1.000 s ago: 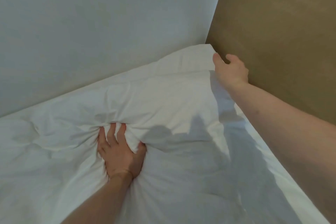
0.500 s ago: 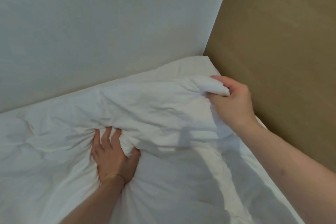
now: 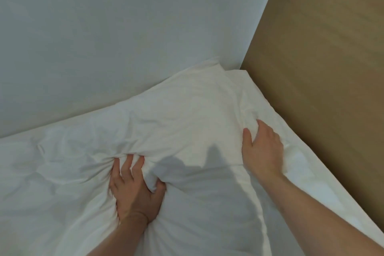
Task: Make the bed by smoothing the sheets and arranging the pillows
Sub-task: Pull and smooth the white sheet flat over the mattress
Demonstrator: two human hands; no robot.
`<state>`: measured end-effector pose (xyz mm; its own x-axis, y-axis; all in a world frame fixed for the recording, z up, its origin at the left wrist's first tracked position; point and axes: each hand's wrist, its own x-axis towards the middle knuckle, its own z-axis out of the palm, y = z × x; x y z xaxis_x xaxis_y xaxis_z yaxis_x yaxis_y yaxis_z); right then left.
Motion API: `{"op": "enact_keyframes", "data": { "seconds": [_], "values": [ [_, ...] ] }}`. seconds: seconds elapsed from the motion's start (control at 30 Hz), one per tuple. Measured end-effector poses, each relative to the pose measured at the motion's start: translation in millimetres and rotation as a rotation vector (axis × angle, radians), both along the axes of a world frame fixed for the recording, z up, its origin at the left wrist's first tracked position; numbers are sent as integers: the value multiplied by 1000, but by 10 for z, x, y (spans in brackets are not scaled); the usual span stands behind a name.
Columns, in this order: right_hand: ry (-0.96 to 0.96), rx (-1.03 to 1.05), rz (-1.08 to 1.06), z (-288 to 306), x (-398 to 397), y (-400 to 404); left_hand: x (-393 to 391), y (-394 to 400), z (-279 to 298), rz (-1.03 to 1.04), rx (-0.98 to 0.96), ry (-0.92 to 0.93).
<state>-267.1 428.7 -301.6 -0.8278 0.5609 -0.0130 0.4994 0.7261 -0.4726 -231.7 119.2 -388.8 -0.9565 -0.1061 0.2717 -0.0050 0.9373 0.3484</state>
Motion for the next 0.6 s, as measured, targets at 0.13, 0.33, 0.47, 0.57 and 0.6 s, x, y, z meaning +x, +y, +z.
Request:
{"op": "enact_keyframes", "data": {
  "seconds": [0.13,0.33,0.47,0.57,0.6],
  "values": [
    [-17,-87,225,223,596,-244,-30,15,49,4,10,-7],
    [36,52,36,220,2398,-537,-17,1,50,24,24,-130],
    [-40,-35,-75,-99,2611,-647,5,6,86,24,22,-189],
    [-44,3,-72,-276,2487,-640,37,39,84,22,12,-162],
    [-28,12,-71,-296,2461,-630,33,45,82,17,9,-141]
  ]
}}
